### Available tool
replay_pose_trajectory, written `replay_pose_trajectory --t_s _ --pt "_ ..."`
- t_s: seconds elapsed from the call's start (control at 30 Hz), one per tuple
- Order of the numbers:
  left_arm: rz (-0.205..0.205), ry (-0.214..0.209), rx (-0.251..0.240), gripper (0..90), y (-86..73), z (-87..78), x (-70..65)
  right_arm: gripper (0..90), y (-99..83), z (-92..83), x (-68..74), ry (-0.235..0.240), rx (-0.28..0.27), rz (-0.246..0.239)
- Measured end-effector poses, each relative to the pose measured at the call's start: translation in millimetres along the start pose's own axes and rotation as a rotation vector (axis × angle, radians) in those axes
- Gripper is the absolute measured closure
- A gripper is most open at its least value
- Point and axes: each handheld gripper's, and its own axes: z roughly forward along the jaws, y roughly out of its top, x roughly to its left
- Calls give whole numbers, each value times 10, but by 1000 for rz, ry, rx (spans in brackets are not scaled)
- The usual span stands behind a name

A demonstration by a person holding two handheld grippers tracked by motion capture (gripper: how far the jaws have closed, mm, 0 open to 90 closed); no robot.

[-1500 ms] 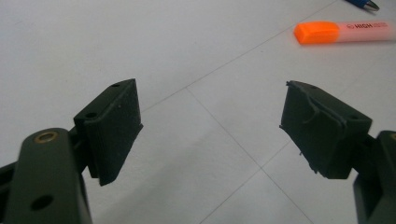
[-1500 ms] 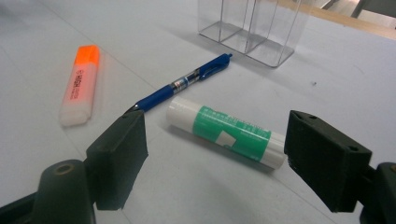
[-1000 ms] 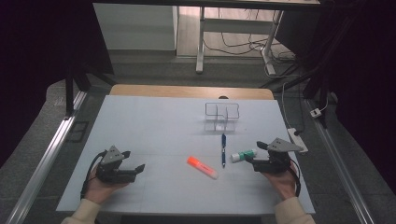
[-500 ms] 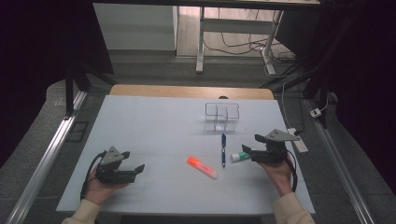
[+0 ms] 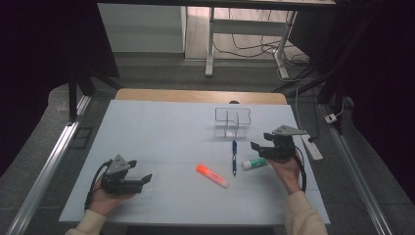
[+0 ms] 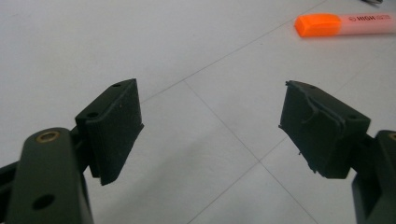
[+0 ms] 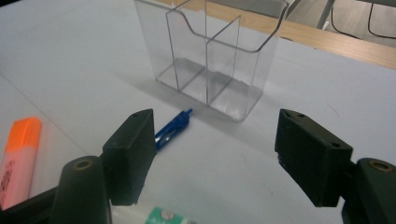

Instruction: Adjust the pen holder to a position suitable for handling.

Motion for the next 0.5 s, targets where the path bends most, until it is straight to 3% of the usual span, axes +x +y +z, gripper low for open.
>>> replay_pose_trajectory --t_s 0.1,0.5 --pt "-4 -2 -3 207 0 -3 14 333 75 31 -27 -6 -10 35" --pt "-3 -7 4 207 1 12 20 392 264 151 -168 -45 17 69"
